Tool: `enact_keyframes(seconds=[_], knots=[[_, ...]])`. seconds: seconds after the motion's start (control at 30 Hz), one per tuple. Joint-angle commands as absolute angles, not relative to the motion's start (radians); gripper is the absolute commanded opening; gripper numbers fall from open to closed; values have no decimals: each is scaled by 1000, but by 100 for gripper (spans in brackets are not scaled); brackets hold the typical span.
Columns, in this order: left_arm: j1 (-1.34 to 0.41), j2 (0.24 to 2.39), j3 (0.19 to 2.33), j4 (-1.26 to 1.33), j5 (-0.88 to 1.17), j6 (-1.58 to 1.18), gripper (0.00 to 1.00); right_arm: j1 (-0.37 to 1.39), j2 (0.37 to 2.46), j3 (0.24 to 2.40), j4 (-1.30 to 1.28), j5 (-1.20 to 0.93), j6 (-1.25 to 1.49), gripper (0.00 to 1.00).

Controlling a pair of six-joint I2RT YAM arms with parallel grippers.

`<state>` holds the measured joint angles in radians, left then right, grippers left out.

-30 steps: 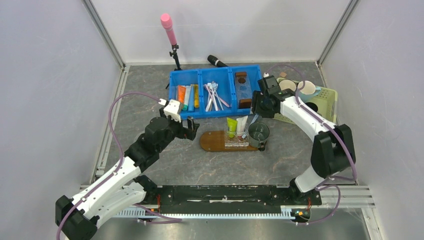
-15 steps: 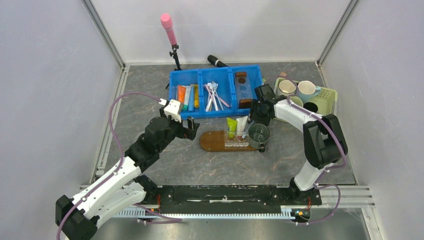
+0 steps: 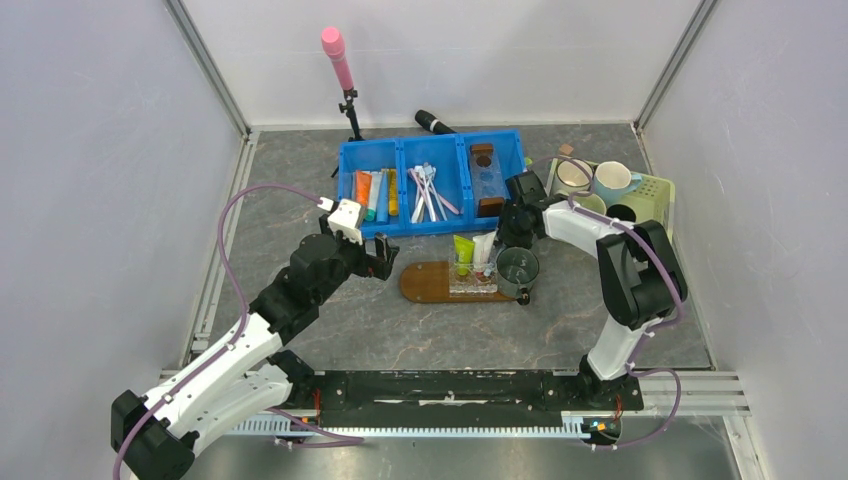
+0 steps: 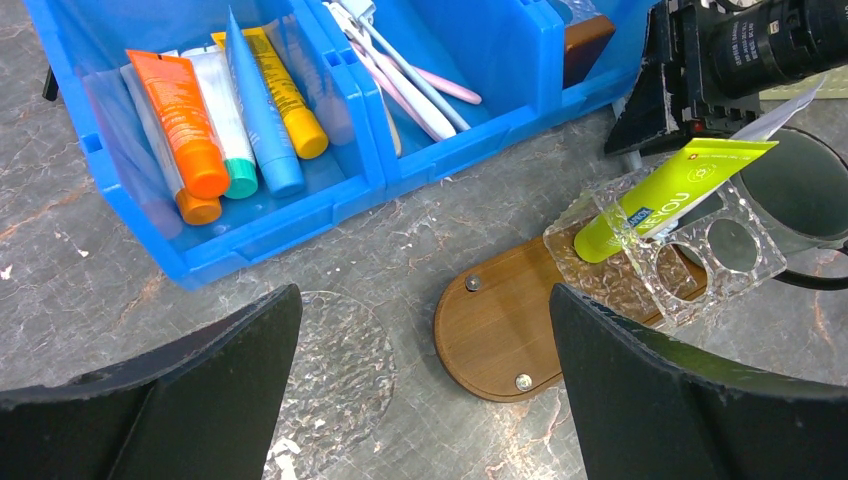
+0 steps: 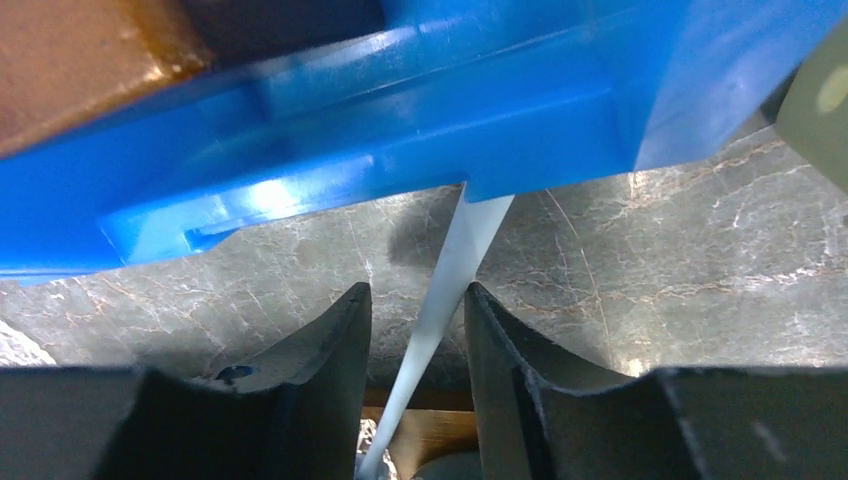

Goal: Prepare toiletry sets of a toothbrush and toothpaste on the tray

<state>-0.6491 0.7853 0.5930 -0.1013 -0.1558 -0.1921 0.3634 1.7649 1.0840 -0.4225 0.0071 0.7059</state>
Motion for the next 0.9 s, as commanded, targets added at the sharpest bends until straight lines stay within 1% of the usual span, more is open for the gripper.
enact_keyframes(seconds=[0.0, 0.1, 0.17, 0.23, 0.33, 0.5, 0.87], knots=[[-646, 776, 587, -55, -174, -147, 100, 350, 1781, 1082, -381, 5, 756, 41], [-646, 776, 587, -54, -176, -146, 100, 342, 1781, 1076, -372, 3, 771, 27], [-646, 778, 588, -54, -178, -146, 100, 338, 1774, 1076, -370, 3, 779, 20], [-646, 780, 587, -55, -179, -144, 100, 336, 1759, 1076, -371, 3, 785, 16], [-646, 784, 588, -54, -180, -143, 100, 329, 1729, 1068, -372, 15, 798, 5], [-647, 791, 590, -52, -181, -141, 100, 313, 1677, 1050, -377, 45, 820, 0], [-644, 796, 591, -51, -181, -140, 100, 305, 1593, 1035, -377, 34, 878, 0]])
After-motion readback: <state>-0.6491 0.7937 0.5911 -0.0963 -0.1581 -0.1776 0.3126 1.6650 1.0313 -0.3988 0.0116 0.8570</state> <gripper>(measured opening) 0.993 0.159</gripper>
